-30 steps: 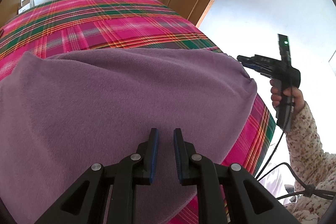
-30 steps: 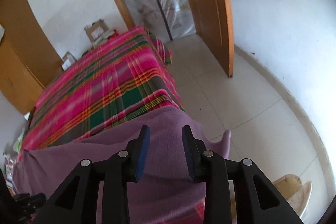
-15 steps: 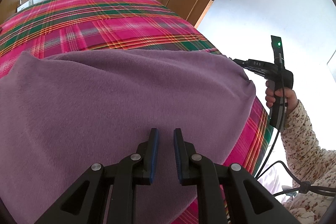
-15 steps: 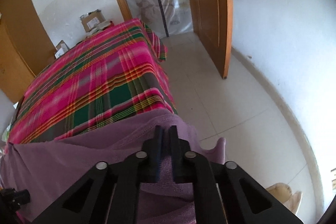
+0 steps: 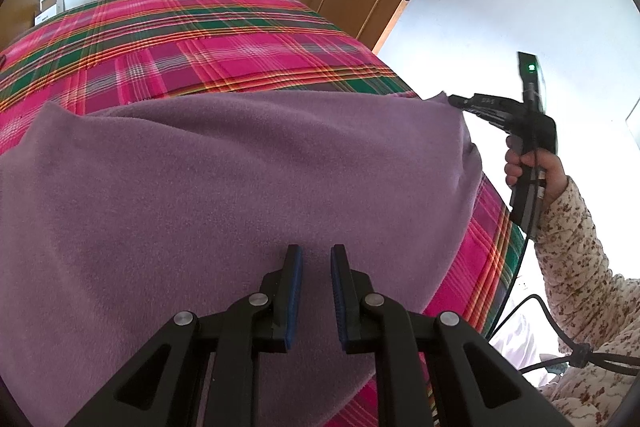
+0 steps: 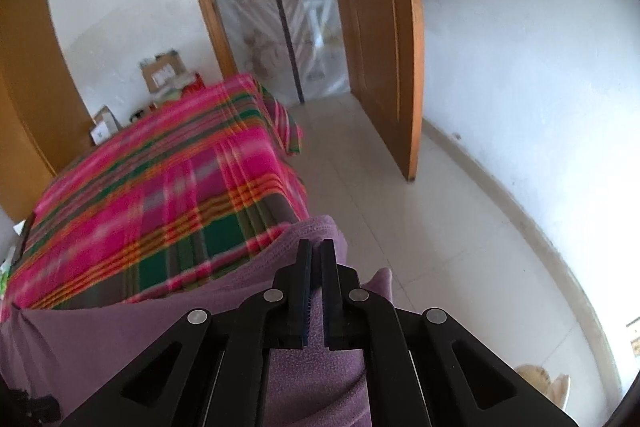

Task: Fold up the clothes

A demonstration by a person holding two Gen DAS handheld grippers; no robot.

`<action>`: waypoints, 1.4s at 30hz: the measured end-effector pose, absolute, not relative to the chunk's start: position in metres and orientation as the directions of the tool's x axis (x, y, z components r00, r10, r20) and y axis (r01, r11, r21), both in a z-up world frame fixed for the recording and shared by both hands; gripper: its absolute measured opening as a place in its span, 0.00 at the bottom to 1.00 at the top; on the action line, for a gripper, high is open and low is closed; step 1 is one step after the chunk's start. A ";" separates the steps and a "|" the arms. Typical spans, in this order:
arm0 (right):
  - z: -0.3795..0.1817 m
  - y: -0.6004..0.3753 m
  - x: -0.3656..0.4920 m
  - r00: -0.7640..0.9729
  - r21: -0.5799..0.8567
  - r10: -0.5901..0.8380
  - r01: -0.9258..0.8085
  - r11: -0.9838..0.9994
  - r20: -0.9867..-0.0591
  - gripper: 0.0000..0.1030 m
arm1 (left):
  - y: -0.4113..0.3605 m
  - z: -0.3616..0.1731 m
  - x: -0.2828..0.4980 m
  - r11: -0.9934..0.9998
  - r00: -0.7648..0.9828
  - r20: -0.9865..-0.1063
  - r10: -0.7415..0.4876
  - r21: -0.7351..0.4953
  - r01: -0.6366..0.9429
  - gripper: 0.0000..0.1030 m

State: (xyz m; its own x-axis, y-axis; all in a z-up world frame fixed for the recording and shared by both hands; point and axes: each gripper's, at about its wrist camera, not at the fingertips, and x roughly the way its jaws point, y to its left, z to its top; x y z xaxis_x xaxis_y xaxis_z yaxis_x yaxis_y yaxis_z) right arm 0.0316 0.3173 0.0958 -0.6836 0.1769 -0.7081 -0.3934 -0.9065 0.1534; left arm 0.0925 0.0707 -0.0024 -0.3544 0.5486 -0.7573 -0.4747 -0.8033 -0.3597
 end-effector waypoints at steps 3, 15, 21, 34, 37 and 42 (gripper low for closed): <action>0.085 0.318 0.024 -0.642 0.129 0.181 -0.405 -0.905 -0.745 0.04 | 0.070 -0.002 0.092 -0.802 -0.353 -0.757 0.551 -0.362 -0.475 0.14; 0.075 0.338 0.050 -0.633 0.234 0.122 -0.449 -0.862 -0.764 0.11 | 0.070 -0.003 0.093 -0.802 -0.353 -0.755 0.552 -0.364 -0.474 0.14; 0.075 0.324 0.071 -0.628 0.218 0.087 -0.392 -0.894 -0.773 0.12 | 0.071 -0.003 0.094 -0.805 -0.356 -0.758 0.547 -0.358 -0.473 0.14; 0.064 0.325 0.121 -0.508 0.080 0.177 -0.444 -0.892 -0.843 0.13 | 0.067 -0.002 0.106 -0.810 -0.360 -0.763 0.536 -0.344 -0.475 0.14; 0.067 0.324 0.128 -0.525 0.094 0.188 -0.465 -0.880 -0.830 0.13 | 0.065 -0.001 0.108 -0.811 -0.364 -0.764 0.533 -0.339 -0.476 0.14; 0.096 0.300 0.126 -0.650 0.155 0.132 -0.365 -0.918 -0.749 0.16 | 0.049 0.001 0.115 -0.828 -0.394 -0.759 0.519 -0.332 -0.452 0.14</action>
